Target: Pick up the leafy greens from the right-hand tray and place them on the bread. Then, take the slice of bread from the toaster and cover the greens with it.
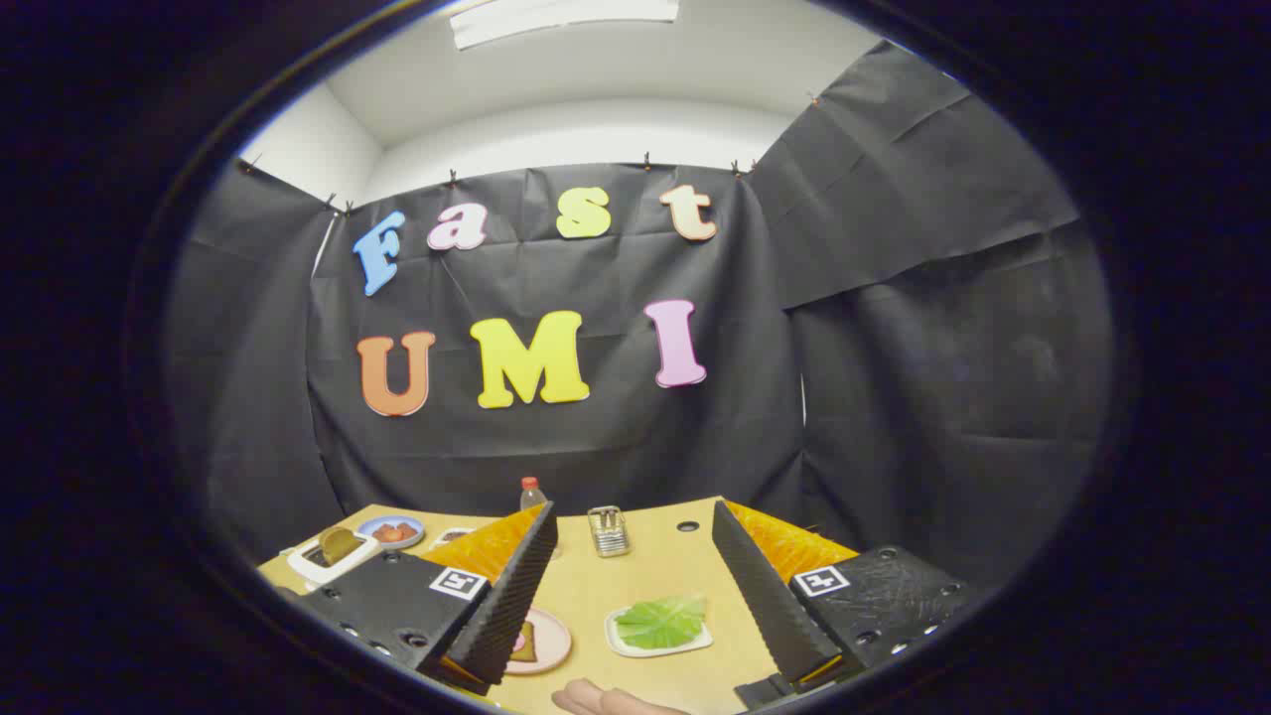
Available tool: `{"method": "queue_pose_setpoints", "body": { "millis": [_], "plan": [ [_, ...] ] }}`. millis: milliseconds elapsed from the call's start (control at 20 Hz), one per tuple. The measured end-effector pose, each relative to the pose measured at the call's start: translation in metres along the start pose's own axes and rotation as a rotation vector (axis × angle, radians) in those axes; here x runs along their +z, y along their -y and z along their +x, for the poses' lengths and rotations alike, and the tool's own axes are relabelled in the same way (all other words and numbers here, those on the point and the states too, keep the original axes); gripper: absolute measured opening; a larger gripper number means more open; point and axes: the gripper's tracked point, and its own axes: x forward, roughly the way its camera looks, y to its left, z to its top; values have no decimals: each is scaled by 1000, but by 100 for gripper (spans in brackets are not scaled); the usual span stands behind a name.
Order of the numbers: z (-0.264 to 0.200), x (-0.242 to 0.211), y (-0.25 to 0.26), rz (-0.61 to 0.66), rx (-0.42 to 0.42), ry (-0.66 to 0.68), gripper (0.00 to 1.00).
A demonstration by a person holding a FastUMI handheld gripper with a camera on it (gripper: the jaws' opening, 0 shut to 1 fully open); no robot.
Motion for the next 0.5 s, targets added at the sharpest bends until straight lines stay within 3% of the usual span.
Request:
{"method": "queue_pose_setpoints", "body": {
  "millis": [500],
  "plan": [
    [-35,-5,-94,-103,123,14,96]
  ]
}}
